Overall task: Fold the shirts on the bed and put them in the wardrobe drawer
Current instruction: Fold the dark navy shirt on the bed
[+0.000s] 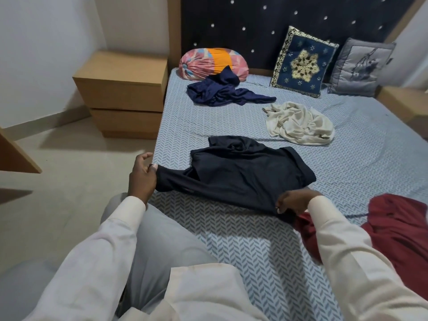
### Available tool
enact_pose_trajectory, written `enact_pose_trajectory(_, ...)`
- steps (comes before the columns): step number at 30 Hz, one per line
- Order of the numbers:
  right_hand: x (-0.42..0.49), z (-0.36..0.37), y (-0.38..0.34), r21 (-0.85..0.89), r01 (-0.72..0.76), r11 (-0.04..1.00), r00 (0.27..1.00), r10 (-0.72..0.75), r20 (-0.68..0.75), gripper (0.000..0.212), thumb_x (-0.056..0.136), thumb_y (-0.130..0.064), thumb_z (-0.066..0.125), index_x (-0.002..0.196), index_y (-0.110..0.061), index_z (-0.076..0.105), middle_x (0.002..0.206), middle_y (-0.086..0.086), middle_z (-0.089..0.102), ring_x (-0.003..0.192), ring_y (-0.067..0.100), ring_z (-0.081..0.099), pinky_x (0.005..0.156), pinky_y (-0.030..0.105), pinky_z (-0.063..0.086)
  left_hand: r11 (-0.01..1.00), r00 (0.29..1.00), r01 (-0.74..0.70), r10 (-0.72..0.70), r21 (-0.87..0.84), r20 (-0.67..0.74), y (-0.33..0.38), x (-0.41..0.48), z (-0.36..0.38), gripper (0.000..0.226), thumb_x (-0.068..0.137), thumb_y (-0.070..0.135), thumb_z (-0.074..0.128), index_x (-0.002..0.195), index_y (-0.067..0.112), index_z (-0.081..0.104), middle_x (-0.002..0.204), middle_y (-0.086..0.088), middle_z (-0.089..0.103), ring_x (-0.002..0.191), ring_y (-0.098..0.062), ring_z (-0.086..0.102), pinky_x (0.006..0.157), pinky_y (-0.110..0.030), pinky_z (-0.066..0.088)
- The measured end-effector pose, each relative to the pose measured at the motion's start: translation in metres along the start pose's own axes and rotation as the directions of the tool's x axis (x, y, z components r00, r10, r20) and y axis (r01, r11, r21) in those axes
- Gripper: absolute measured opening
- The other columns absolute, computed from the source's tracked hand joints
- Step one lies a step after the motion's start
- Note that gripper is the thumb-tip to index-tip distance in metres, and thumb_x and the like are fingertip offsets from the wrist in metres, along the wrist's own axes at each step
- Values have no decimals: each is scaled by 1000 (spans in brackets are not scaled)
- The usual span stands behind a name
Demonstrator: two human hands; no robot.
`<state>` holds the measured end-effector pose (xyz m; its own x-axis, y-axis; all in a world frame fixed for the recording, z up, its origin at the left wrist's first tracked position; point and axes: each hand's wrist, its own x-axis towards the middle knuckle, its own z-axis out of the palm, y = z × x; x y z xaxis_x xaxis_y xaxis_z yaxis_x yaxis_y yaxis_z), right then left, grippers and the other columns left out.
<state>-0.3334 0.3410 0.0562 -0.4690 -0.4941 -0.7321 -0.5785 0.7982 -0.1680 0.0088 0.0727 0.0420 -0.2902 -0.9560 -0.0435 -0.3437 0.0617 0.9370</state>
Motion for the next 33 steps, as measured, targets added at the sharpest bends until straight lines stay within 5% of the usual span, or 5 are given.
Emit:
enact_pose_trajectory(10, 6, 17, -4, -71, -150, 986, 947, 123, -296, 37, 65, -35, 80, 94, -17, 67, 97, 8, 68, 92, 28, 66, 78, 33, 52, 990, 875, 99, -133, 97, 465, -11, 5, -6, 38, 86, 20, 73, 119, 30, 57, 99, -12, 70, 95, -29, 68, 85, -42, 54)
enact_pose_trajectory(21, -22, 35, 5, 86, 179, 980, 330, 22, -944, 32, 73, -6, 61, 101, -19, 68, 95, 12, 53, 95, 34, 52, 73, 40, 47, 956, 895, 7, -137, 294, 425, -15, 5, -13, 71, 72, 11, 83, 128, 40, 51, 100, -15, 65, 94, -25, 64, 84, -33, 52)
enact_pose_trajectory(27, -18, 67, 34, 20, 5, 1000, 860, 6, -511, 14, 66, -20, 66, 69, -25, 53, 86, 1, 51, 93, 28, 54, 71, 31, 43, 954, 967, -19, -58, 300, 246, -8, -10, -15, 48, 80, 10, 76, 118, 27, 52, 95, -11, 64, 78, -21, 59, 63, -24, 42)
enact_pose_trajectory(30, -21, 74, 41, 87, 41, 995, 848, 11, -530, 21, 61, -30, 66, 63, -21, 47, 74, -1, 55, 81, 26, 56, 61, 31, 39, 969, 987, -33, -7, 243, 164, -8, -11, -15, 35, 82, 10, 72, 110, 23, 55, 96, -10, 64, 86, -25, 60, 74, -29, 43)
enact_pose_trajectory(33, -30, 71, 37, 145, 50, 988, 585, 89, -806, 14, 63, -13, 64, 69, -16, 52, 77, 5, 58, 80, 29, 56, 62, 33, 41, 962, 993, -68, 40, 264, 110, -8, -13, -13, 22, 84, 11, 69, 99, 21, 56, 93, -9, 65, 83, -27, 60, 73, -30, 45)
